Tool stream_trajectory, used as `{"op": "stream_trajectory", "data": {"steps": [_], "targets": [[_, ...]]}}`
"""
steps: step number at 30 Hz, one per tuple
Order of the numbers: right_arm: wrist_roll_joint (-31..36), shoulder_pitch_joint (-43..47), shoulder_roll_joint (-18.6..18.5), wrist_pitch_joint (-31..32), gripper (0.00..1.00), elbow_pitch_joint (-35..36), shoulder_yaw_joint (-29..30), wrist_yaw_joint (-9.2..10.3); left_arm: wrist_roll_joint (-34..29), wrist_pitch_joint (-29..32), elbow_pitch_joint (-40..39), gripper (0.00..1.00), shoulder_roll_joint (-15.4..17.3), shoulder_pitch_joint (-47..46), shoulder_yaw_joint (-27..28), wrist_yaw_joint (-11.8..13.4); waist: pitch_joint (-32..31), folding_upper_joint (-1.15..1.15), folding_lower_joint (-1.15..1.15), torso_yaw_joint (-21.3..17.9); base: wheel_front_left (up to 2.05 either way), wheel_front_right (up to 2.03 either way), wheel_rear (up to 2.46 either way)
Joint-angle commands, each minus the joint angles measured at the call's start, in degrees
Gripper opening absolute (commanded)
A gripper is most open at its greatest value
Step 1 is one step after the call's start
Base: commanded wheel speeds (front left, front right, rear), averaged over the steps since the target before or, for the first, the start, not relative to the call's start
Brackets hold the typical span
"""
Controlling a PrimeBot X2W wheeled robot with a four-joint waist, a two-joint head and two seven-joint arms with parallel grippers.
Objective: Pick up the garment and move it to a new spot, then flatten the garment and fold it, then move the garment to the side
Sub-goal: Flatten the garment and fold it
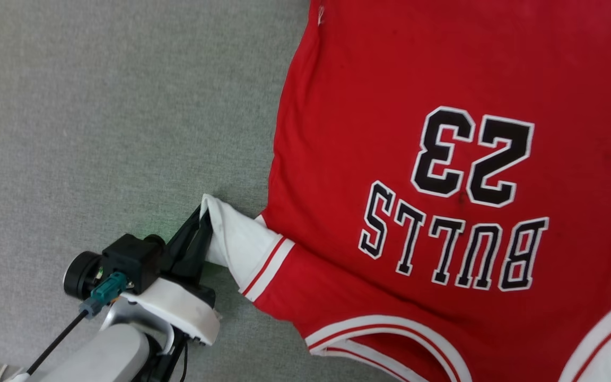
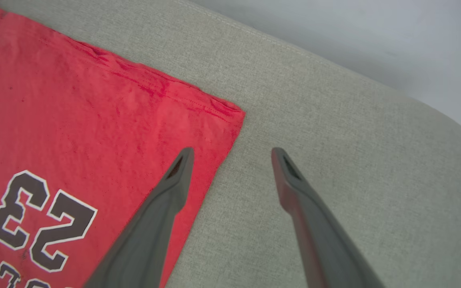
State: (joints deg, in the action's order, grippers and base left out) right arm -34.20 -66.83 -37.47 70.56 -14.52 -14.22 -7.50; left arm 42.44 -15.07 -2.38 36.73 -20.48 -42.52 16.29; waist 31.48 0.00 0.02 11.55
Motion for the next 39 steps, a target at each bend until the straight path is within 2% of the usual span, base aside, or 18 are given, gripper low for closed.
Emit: {"op": "stream_trajectory", "data": {"steps": [1, 7, 13, 16, 17, 18, 21, 24, 28, 34, 39], "targets": [[1.7, -2.36, 1.15, 1.76, 1.0, -1.95, -0.46, 0.02, -1.02, -0.14, -0.2, 0.0, -0.77, -1.87, 0.19, -0.47, 5.49, 0.0, -0.02, 3.17, 0.0, 0.0, 0.0], [4.97, -3.75, 2.79, 4.03, 1.0, -6.16, -0.9, 0.02, -3.36, 0.05, -0.66, 0.0, -2.25, -3.55, 0.87, -0.54, 9.01, 0.0, -0.02, 4.57, 0.0, 0.0, 0.0], [5.13, 3.73, 4.65, 2.53, 1.0, -10.31, -0.94, 0.02, -5.23, 0.12, -1.7, 0.0, -3.31, -2.65, 1.91, -0.09, 10.24, 0.0, -0.02, 4.94, 0.0, 0.0, 0.0], [5.42, 5.66, 3.49, 2.4, 1.0, -10.61, -1.89, 0.02, -5.87, 0.12, -1.74, 0.0, -3.23, -2.02, 2.33, 0.02, 9.86, 0.0, -0.02, 4.8, 0.0, 0.0, 0.0], [5.38, 5.48, 3.02, 1.97, 0.31, -10.3, -2.0, 0.02, -6.13, 0.11, -1.86, 0.0, -3.27, -1.81, 2.53, 0.06, 9.49, 0.0, -0.02, 4.69, 0.0, 0.0, 0.0], [5.25, 5.08, 2.77, 1.52, 0.0, -9.98, -2.01, 0.02, -6.3, 0.09, -1.96, 0.0, -3.26, -1.54, 2.72, 0.12, 9.03, 0.0, -0.02, 4.5, 0.0, 0.0, 0.0], [4.46, 2.95, 2.3, -0.83, 0.0, -9.07, -1.58, 0.02, -6.31, 0.04, -1.79, 0.0, -3.14, -0.51, 3.24, 0.08, 6.92, 0.0, -0.02, 3.79, 0.0, 0.0, 0.0], [3.0, 1.72, 3.5, -3.99, 0.0, -9.19, -0.23, 0.02, -6.3, 0.03, -1.55, 0.0, -3.02, 0.8, 4.11, 0.2, 3.71, 0.0, -0.02, 2.73, 0.0, 0.0, 0.0], [1.02, 3.26, 1.75, -6.03, 0.0, -7.47, -3.26, 0.02, -5.81, -0.01, -1.5, 0.0, -2.58, 3.33, 5.33, 0.52, -0.82, 0.0, -0.02, 0.78, 0.0, 0.0, 0.0], [-4.43, 8.49, -4.23, -8.55, 0.0, -1.75, -7.96, 0.02, -5.4, -0.03, -1.58, 0.0, -1.48, 6.69, 6.1, 1.05, -7.08, 0.0, -0.02, -2.16, 0.0, 0.0, 0.0], [-9.5, 18.22, -12.31, -10.15, 0.0, 7.77, -11.31, 0.02, -4.96, -0.02, -1.94, 0.0, -0.61, 9.14, 6.75, 1.71, -10.69, 0.0, -0.02, -4.27, 0.0, 0.0, 0.0]]}}
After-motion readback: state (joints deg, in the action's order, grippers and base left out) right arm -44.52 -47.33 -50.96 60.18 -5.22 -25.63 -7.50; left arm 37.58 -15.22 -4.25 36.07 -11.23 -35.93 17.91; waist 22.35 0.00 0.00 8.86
